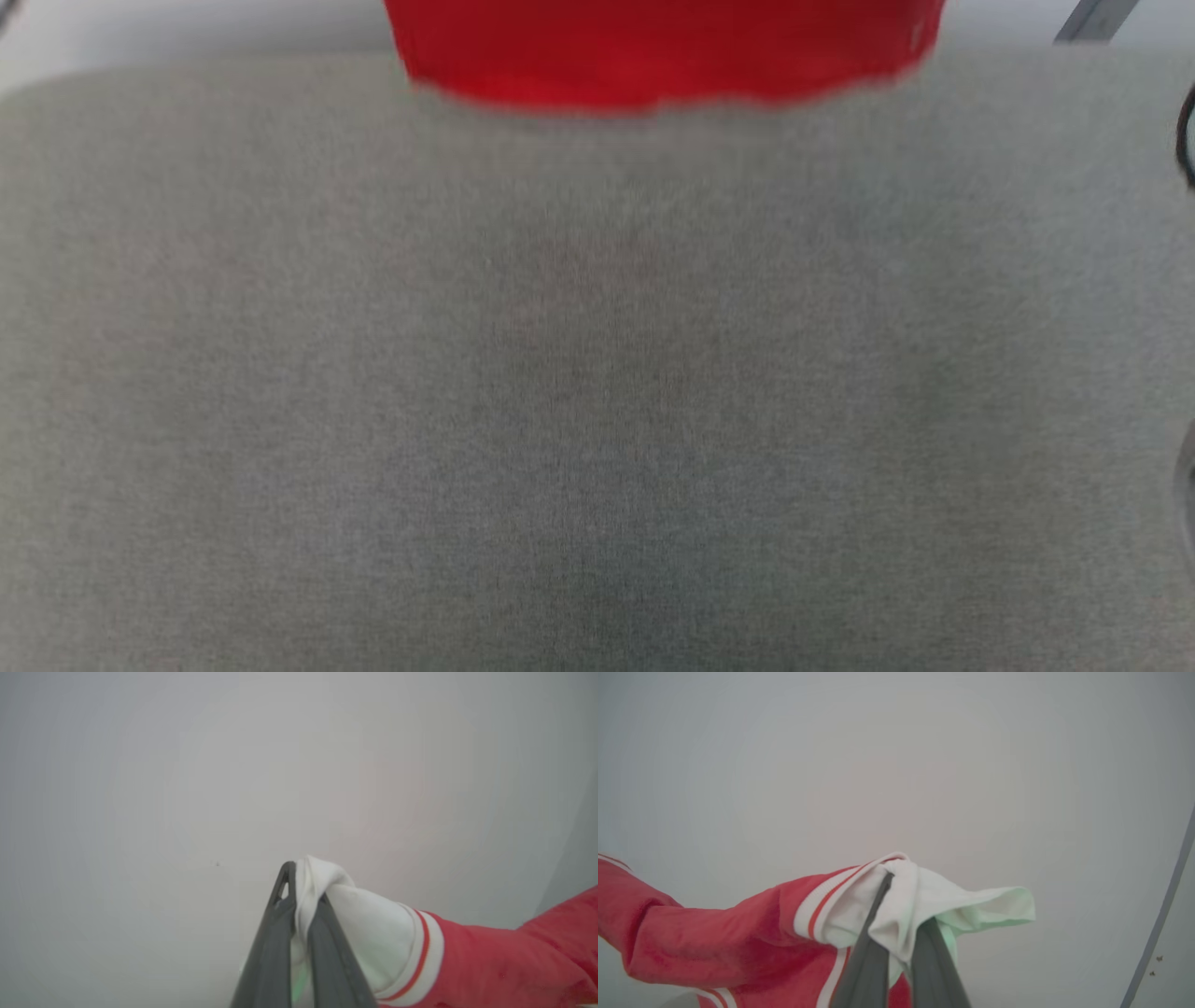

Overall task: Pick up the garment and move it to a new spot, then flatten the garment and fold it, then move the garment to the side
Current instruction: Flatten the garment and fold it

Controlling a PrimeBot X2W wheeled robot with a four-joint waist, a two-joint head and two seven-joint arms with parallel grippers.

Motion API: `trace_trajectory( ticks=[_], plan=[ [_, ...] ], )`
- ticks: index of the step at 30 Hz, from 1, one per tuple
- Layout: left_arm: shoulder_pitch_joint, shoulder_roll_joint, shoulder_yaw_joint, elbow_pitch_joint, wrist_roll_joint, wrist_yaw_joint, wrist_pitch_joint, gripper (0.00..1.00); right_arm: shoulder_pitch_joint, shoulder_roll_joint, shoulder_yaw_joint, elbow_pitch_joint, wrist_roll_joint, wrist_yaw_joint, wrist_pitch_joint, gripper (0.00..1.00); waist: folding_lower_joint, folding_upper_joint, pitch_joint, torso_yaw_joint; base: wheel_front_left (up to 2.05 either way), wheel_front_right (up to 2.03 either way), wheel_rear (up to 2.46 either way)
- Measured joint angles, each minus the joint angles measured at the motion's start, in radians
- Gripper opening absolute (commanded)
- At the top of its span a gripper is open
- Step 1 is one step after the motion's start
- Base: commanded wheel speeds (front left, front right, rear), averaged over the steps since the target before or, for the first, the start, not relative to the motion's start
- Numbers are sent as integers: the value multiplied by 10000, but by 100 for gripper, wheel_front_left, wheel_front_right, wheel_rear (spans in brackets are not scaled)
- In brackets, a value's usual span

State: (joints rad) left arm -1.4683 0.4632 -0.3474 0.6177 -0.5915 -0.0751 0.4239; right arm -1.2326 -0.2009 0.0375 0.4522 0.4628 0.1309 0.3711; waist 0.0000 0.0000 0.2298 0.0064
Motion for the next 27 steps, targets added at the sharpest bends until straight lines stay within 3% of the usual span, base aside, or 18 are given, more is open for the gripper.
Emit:
trace_trajectory(
  ticks=[5, 7, 13, 20, 27],
  plan=[
    [-1085, -232, -81, 813, 811, -23, -2514, 0, -1362, 44, 366, 1528, -1028, 0, -2744, 0, 0, 0, 963, 44, 0, 0, 0],
    [-1288, -303, -132, 1172, 961, -56, -3264, 0, -1662, 73, 598, 2238, -1350, 0, -3382, 0, 0, 0, 1258, 76, 0, 0, 0],
    [-972, -431, -504, 2357, 1103, -301, -4234, 0, -1578, 230, 1778, 4057, -928, 2, -3430, 0, 0, 0, 1535, 330, 0, 0, 0],
    [801, -533, -1198, 3532, 441, -499, -3221, 0, -189, -221, 3283, 4640, 895, 2, -2098, 0, 0, 0, 1371, 618, 0, 0, 0],
    [2751, -228, -2228, 2790, -734, -527, -1214, 0, 1306, -1070, 4213, 3695, 2732, 2, -391, 0, 0, 0, 1006, 784, 0, 0, 0]
  ],
)
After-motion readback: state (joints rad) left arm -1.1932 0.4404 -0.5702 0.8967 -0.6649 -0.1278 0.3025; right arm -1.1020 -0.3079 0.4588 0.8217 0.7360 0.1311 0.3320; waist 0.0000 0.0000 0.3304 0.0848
